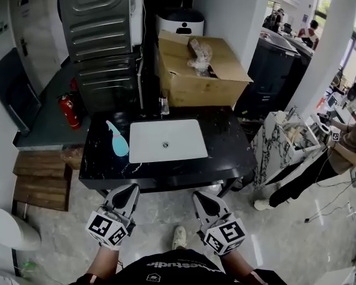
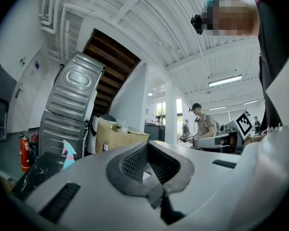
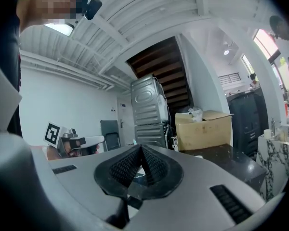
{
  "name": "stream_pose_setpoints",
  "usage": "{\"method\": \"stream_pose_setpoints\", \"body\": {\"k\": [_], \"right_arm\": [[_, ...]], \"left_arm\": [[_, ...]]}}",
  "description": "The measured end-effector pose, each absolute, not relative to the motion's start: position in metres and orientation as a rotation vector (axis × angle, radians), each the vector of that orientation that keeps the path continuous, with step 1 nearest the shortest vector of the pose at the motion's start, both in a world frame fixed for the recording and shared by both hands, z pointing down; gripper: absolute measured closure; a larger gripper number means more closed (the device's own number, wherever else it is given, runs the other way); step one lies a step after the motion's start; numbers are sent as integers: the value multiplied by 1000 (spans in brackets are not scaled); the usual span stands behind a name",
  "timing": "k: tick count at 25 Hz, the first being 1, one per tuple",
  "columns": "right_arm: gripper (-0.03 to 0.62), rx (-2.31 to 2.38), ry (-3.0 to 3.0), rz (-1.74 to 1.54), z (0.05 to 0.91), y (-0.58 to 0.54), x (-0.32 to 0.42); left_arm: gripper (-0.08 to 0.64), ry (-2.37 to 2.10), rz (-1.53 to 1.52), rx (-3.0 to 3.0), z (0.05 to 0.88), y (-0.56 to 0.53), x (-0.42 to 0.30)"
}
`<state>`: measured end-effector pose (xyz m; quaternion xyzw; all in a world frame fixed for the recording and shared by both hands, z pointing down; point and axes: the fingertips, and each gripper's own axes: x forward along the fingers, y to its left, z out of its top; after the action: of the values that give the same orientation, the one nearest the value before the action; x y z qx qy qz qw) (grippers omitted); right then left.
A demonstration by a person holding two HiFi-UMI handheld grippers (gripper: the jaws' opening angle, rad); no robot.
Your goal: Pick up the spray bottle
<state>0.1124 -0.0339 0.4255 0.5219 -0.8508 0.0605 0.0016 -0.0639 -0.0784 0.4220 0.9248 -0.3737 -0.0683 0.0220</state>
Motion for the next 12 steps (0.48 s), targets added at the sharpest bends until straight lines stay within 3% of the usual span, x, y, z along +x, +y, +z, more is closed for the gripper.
{"method": "stream_pose_setpoints", "body": {"k": [12], "right_arm": [[555,1492,-2758,162,412,-177,153]], "left_arm": [[545,-1249,-231,2856,402,-216,-7]]}}
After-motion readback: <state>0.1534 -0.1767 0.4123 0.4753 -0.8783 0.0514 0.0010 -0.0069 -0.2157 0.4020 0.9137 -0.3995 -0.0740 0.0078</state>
